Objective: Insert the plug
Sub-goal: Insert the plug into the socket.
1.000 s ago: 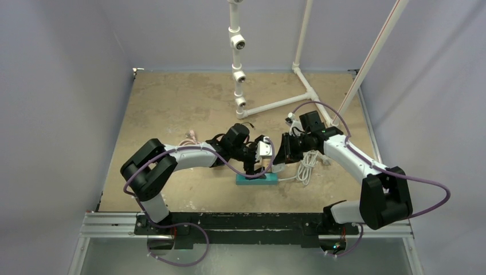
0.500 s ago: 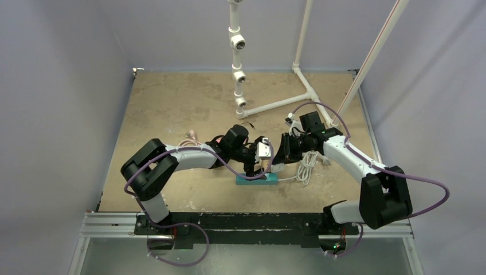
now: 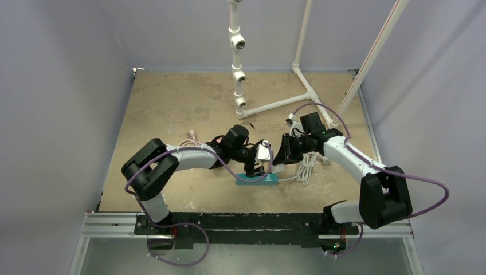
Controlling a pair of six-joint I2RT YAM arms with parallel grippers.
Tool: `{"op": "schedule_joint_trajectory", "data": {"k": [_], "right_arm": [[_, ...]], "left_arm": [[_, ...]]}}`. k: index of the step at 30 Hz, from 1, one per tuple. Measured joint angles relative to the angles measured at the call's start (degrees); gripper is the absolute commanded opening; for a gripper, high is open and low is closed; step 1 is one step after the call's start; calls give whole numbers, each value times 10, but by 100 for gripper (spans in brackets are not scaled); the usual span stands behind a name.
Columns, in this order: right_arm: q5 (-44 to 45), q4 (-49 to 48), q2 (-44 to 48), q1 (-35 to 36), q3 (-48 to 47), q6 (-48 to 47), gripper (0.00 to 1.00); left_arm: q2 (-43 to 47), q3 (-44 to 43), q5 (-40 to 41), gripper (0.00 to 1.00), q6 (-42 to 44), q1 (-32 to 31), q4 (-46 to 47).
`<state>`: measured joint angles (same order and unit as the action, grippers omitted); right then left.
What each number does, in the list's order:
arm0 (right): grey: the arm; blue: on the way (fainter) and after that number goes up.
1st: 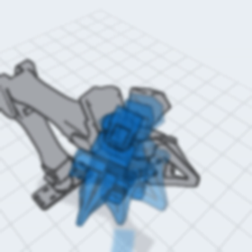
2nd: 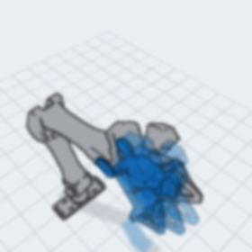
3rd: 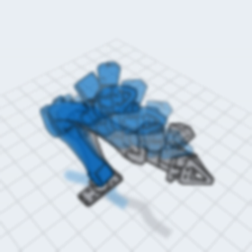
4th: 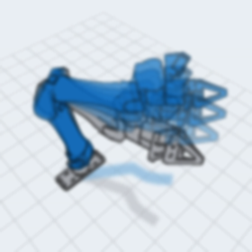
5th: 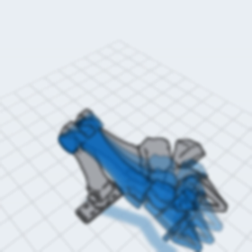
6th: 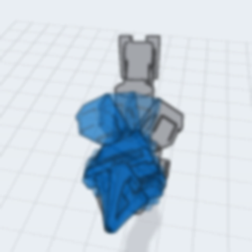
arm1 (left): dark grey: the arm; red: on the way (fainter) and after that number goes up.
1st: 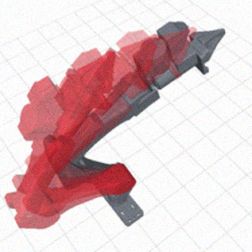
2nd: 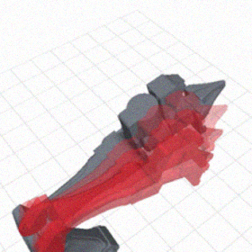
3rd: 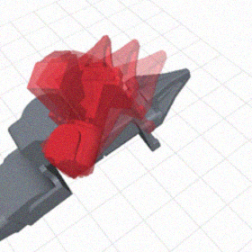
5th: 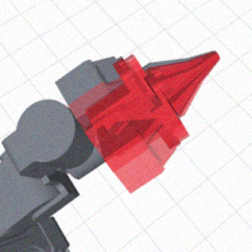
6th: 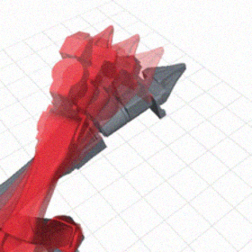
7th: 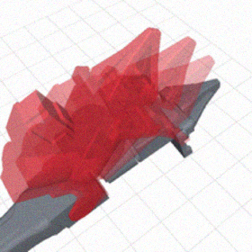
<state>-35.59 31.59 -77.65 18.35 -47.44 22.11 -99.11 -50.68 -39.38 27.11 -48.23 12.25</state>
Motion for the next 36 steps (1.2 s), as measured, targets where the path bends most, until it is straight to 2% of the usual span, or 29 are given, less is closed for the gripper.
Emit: {"op": "schedule_joint_trajectory", "data": {"k": [14,31,36], "right_arm": [[-8,-5,-13,-2,1,9,0],[0,12,-19,-3,-9,9,0],[5,19,-22,-3,-14,9,0]], "left_arm": [[1,0,-4,68,51,-6,1],[15,5,10,71,48,-8,-18],[15,6,13,66,44,-9,-18]]}}
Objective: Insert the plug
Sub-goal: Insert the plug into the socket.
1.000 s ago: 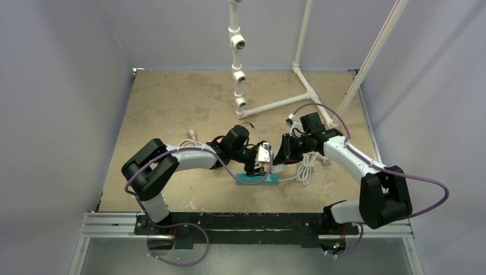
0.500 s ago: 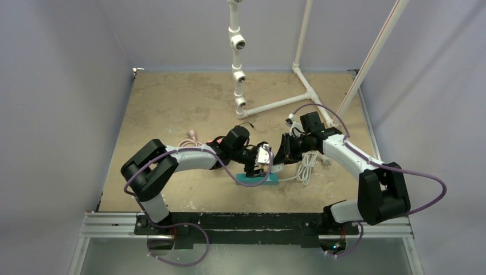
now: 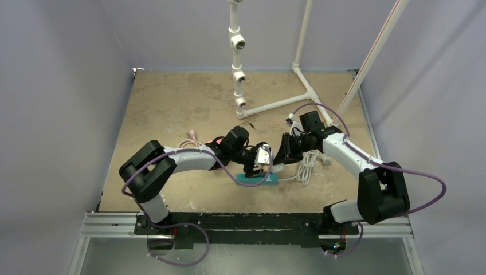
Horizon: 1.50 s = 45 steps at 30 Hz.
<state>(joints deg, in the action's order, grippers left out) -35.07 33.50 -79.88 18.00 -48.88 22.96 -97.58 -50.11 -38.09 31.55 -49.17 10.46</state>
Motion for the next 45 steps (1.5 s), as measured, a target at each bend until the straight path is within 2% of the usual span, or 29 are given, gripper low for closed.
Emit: {"op": "schedule_joint_trajectory", "data": {"k": [8,23,33,39,45], "right_arm": [[9,11,-3,0,-7,0,0],[25,23,-9,0,-14,-4,0],[27,35,-17,1,-26,-4,0],[44,53,-24,15,-42,2,0],[102,79,-34,59,-75,15,0]], "left_arm": [[0,0,3,44,16,-7,0],[6,7,6,40,45,-11,0],[9,11,2,25,54,-13,0],[13,13,0,21,69,-20,-4],[21,22,1,19,87,-23,-6]]}}
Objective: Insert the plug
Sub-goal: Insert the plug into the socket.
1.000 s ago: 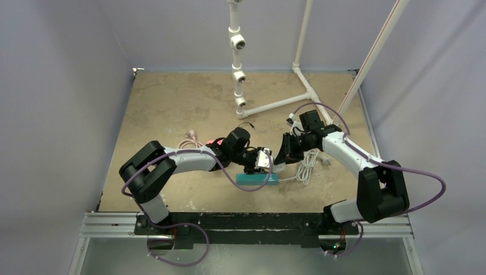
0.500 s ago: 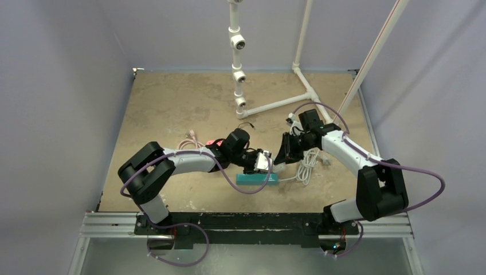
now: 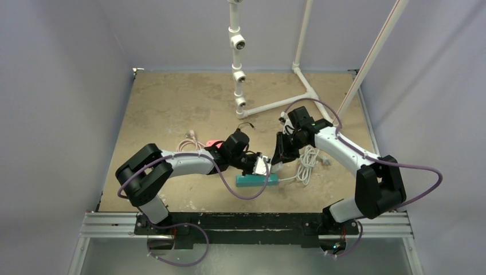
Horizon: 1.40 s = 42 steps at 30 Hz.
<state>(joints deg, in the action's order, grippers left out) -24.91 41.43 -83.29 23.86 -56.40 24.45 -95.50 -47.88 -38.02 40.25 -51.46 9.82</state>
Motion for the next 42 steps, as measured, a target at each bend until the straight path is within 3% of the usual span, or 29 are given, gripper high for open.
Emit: {"op": "schedule_joint_trajectory", "data": {"k": [15,17,20,42], "right_arm": [[75,50,-22,49,-47,20,0],[80,56,-26,54,-53,24,0],[89,66,-34,60,-64,30,0],[137,109,-63,119,-113,62,0]], "left_arm": [[12,19,1,11,14,-2,13],[14,21,2,4,14,-3,13],[16,25,5,2,14,-4,17],[25,40,9,0,14,-8,30]]}}
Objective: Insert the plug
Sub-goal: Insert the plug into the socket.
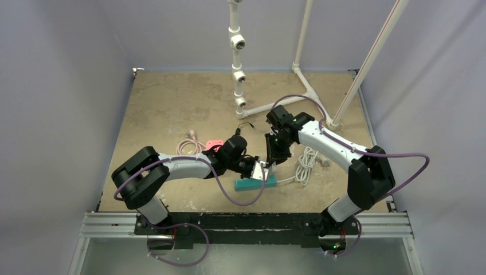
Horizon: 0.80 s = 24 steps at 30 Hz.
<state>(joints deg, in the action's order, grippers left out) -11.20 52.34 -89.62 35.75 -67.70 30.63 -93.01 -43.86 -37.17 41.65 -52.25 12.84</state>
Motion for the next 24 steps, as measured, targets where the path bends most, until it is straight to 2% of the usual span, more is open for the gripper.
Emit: {"op": "schedule_joint_trajectory", "data": {"k": [24], "right_arm": [[-16,-56,33,-11,53,-3,0]], "left_arm": [[0,0,3,0,10,0,-7]]}}
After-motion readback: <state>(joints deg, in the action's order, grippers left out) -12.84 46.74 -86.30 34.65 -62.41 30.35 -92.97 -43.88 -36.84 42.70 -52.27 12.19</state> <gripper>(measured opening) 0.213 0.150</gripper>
